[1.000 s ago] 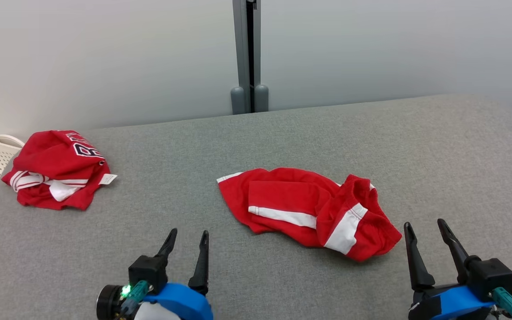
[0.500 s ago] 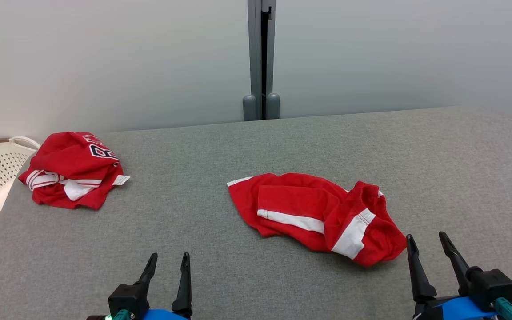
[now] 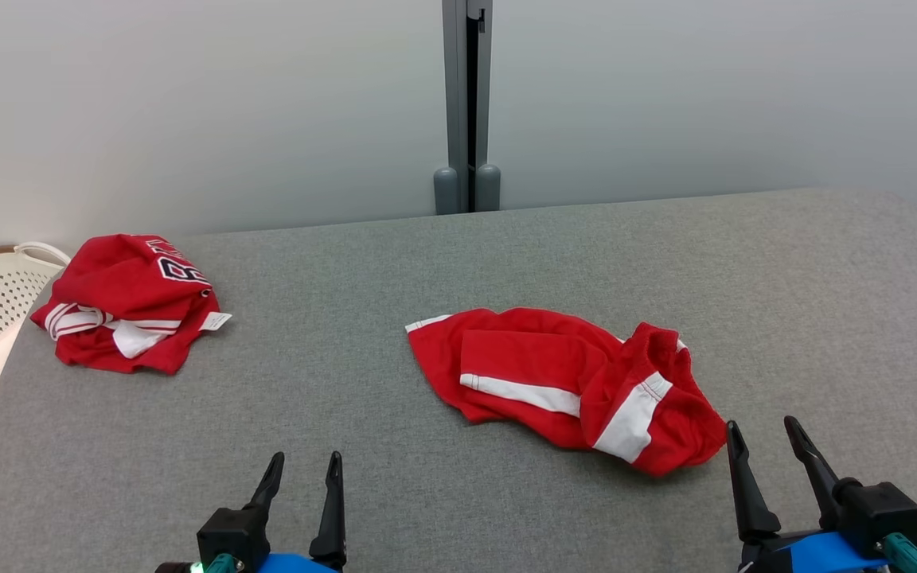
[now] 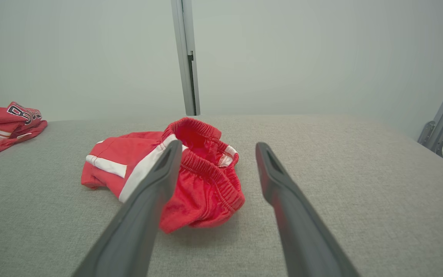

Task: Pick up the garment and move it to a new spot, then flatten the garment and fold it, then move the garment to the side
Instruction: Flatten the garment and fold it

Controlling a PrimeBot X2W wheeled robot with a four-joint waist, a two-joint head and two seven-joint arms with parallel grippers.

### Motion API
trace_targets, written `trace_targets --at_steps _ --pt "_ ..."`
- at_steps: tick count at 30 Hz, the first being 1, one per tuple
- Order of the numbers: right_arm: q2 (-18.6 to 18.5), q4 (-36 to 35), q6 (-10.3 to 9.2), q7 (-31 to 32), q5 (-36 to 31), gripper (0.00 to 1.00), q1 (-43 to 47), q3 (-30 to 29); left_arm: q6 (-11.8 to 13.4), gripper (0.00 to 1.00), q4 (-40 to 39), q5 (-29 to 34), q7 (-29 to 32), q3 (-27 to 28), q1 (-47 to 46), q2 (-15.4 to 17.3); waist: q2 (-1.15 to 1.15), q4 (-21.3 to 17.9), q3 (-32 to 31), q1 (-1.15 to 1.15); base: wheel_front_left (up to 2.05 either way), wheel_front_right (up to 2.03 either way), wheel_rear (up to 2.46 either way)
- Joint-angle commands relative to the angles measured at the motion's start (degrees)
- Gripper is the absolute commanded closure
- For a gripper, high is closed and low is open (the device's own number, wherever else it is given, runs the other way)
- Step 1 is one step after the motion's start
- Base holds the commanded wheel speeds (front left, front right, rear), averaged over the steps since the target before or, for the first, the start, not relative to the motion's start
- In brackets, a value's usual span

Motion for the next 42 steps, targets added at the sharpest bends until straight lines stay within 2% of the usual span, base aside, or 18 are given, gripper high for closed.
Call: trace_targets --at_steps 1,6,12,16,22,26,35,36,37,38,40,42 --pt "-0.21 0.11 0.01 -0.24 0.09 0.00 -0.06 -0.06 -0.32 0.00 0.18 0.55 -0.29 0.61 0.17 -0.24 0.00 -0.05 0.10 0.00 0.00 0.00 0.00" --pt "-0.21 0.05 0.01 -0.24 -0.30 0.00 -0.43 0.16 -0.86 0.00 0.80 1.42 -0.29 0.97 -0.50 -0.64 0.00 -0.19 0.65 0.00 0.00 0.00 0.00" --pt "-0.20 1.45 0.01 -0.24 -3.75 0.00 -3.38 2.95 -1.28 0.00 1.24 2.18 -0.29 1.27 -1.93 -1.23 0.00 -0.30 1.66 0.00 0.00 0.00 0.00" --pt "-0.24 5.95 0.01 0.07 -7.63 0.00 -7.91 4.22 -1.84 0.00 1.57 2.51 -0.29 0.97 -2.53 -1.79 0.00 0.56 2.33 0.00 0.00 0.00 0.00" --pt "-1.25 13.85 0.01 6.66 -13.76 0.00 -15.12 5.29 -2.16 0.00 1.76 2.99 -0.29 1.19 -2.79 -2.27 0.00 2.81 3.13 0.00 0.00 0.00 0.00" --pt "-3.35 17.69 0.01 11.48 -14.13 0.00 -18.44 6.22 -2.38 0.00 1.72 3.40 -0.30 1.66 -2.97 -2.46 0.00 4.08 3.91 0.00 0.00 0.00 0.00" --pt "-6.72 22.64 0.01 15.79 -10.43 0.00 -22.78 12.92 -2.80 0.00 1.68 3.96 -0.30 2.55 -3.49 -2.84 0.00 5.27 5.04 0.00 0.00 0.00 0.00" --pt "-7.12 22.87 0.01 15.99 -9.99 0.04 -23.18 13.72 -2.85 0.00 1.70 3.93 -0.30 2.64 -3.53 -2.86 0.00 5.28 5.14 0.00 0.00 0.00 0.00" --pt "-7.44 23.16 0.01 16.41 -9.42 0.30 -23.45 14.76 -2.87 0.00 1.71 4.02 -0.30 2.70 -3.54 -2.90 0.00 5.29 5.22 0.00 0.00 0.00 0.00" --pt "-7.72 23.32 0.01 16.47 -8.98 0.51 -23.78 15.78 -2.91 0.00 1.72 4.13 -0.30 2.77 -3.54 -2.94 0.00 5.27 5.30 0.00 0.00 0.00 0.00" --pt "-8.50 23.40 0.01 16.57 -7.97 0.63 -24.44 17.45 -2.92 0.00 1.71 4.27 -0.30 2.88 -3.54 -3.02 0.00 5.17 5.44 0.00 0.00 0.00 0.00" --pt "-8.93 23.30 0.01 16.80 -7.21 0.86 -25.01 18.83 -3.02 0.00 1.71 4.45 -0.30 3.04 -3.59 -3.08 0.00 4.95 5.61 0.00 0.00 0.00 0.00"
